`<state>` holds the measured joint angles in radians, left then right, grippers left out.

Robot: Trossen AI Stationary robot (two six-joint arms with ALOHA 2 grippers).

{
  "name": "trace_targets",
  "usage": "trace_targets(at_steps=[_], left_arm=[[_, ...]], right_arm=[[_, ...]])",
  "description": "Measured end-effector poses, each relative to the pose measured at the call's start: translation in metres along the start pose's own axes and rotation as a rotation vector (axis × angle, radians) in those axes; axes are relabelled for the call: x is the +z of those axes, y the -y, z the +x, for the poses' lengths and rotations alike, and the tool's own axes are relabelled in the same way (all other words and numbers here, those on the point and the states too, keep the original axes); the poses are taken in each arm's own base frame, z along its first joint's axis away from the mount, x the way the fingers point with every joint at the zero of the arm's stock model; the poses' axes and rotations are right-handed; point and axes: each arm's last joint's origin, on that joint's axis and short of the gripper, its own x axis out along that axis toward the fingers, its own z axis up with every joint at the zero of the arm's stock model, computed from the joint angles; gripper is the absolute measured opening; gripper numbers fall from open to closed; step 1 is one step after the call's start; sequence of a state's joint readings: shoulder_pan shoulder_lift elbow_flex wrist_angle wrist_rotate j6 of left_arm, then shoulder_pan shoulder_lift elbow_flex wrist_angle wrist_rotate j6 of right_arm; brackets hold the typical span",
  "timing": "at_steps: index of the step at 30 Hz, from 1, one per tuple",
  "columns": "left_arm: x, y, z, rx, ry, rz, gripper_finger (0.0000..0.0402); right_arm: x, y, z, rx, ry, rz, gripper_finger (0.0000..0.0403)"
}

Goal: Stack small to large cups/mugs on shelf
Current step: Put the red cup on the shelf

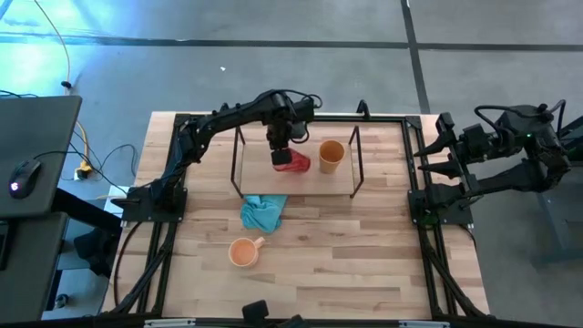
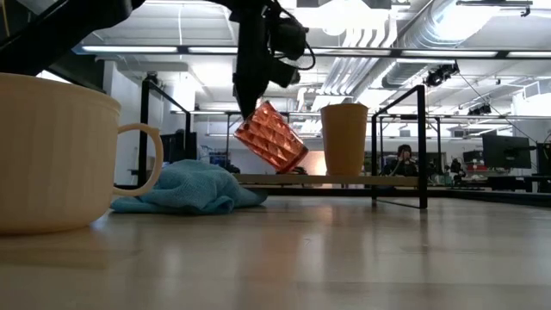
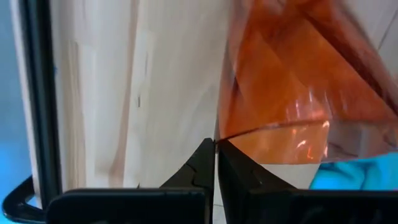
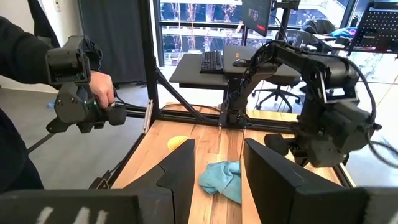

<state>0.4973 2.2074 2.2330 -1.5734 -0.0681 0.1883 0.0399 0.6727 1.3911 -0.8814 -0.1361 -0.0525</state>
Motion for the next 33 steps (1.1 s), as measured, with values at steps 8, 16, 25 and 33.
trace_targets(at_steps=[8, 16, 25, 33], left_arm=[[0.002, -0.001, -0.016, -0.015, 0.071, -0.017, 0.0], [0.002, 0.001, -0.016, -0.055, 0.077, -0.048, 0.0], [0.002, 0.001, -0.016, -0.086, 0.081, -0.086, 0.0], [0.002, 0.002, -0.017, -0.1, 0.083, -0.111, 0.0]], right_arm=[[0.0, 0.0, 0.0, 0.0, -0.001, 0.001, 0.013], [0.0, 0.0, 0.0, 0.0, -0.002, 0.027, 0.013], [-0.001, 0.0, 0.0, 0.001, -0.013, 0.055, 0.013], [-0.002, 0.0, 0.0, 0.001, -0.02, 0.058, 0.013]])
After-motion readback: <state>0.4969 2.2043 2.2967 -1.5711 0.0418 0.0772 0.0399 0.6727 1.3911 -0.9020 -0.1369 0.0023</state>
